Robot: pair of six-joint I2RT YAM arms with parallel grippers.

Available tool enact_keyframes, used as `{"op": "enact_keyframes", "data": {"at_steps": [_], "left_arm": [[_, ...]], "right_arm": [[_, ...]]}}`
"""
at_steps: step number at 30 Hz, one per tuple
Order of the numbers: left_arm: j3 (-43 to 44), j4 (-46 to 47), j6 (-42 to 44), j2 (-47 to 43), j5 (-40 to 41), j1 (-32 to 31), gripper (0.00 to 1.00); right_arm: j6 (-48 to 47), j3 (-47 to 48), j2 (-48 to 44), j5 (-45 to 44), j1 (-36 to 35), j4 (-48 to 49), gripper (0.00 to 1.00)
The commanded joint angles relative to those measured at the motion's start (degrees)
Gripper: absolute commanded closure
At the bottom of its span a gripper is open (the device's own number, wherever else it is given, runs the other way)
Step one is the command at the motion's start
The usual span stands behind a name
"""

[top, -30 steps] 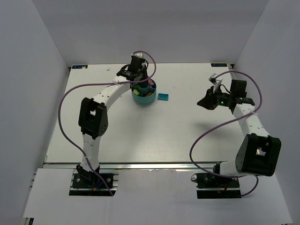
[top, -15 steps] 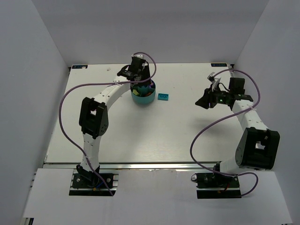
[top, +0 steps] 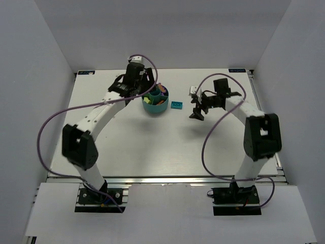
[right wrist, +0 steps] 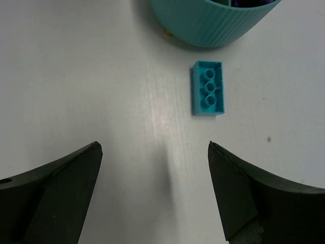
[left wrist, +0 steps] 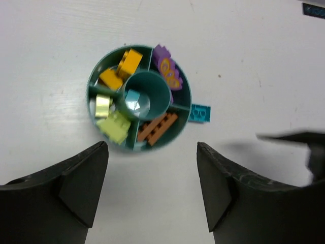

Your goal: Sort the legos into containers by color

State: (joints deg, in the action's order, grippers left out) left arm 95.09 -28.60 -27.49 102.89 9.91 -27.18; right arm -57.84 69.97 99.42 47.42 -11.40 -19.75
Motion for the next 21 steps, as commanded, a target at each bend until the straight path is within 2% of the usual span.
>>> {"op": "enact_keyframes", "data": {"at_steps": [1, 2, 4, 8, 10, 14, 17, 21], "left_arm": [[-11.91, 5.38, -3.27, -14.01, 0.72, 0.28, 0.20], [-15.16, 6.01, -4.93, -16.38, 0.72, 0.37, 0.20], [-24.22, 7.06, -6.78, -23.59, 0.72, 0.72, 0.18], [-36.97, 8.47, -12.23, -36.23, 1.07, 0.99, 0.18], [-42.76, 8.47, -14.08, -39.42, 1.16, 0.99, 0.18], [-50.34, 9.17, -19.26, -45.84, 1.60, 0.99, 0.18], [-53.85, 10.32, -21.38, -49.10, 1.86, 0.99, 0.17], [-53.87, 9.97, -21.30, -49.54, 2.22, 0.99, 0.17]], "right_arm": [[-7.99, 12.40, 8.84, -2.59, -1.60, -0.08, 0.11], [-7.55, 15.60, 13.74, -2.77, -1.70, -1.68, 0.11], [-6.67, 23.40, 17.90, -4.00, -2.22, -4.94, 0.11], [-5.96, 29.07, 24.67, -5.66, -3.19, -5.12, 0.11], [-6.66, 32.04, 26.43, -5.76, -3.63, -7.57, 0.11], [-7.46, 35.92, 30.83, -5.85, -5.12, -11.27, 0.12], [-6.32, 36.02, 31.89, -6.28, -5.91, -10.23, 0.13], [-4.39, 36.46, 33.56, -8.39, -7.23, -8.91, 0.14]]}}
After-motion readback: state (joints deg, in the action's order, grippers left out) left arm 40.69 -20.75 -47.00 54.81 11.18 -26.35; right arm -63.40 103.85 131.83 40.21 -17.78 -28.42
